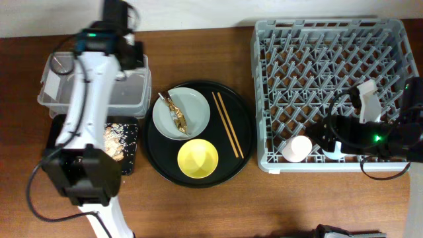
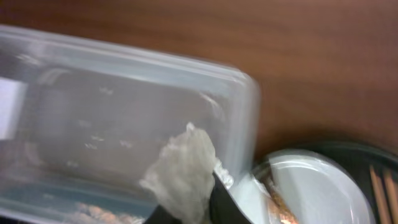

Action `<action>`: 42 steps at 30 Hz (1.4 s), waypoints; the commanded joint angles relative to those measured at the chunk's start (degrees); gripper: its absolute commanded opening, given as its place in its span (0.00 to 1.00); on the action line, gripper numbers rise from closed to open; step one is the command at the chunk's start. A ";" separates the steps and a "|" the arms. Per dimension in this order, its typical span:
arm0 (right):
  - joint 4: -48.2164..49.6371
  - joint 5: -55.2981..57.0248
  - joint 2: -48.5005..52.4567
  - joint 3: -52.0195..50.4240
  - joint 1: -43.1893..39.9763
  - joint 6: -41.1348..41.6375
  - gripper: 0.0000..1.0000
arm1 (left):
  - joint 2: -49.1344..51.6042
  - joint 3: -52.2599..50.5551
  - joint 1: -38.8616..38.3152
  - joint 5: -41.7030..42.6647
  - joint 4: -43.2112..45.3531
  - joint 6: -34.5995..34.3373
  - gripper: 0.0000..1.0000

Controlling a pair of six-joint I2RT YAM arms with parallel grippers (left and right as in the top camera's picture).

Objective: Sort waste into correct bins and load items into the dishwasher rack
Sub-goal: 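Return the bowl and grasp the wrapper on the white plate with left gripper, then drop the wrapper and tissue into the clear bin with the left gripper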

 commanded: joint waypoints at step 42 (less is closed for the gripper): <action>5.51 0.11 -10.32 0.44 -0.20 -0.42 0.86 | -38.05 -7.28 -9.29 12.74 -20.63 7.58 0.73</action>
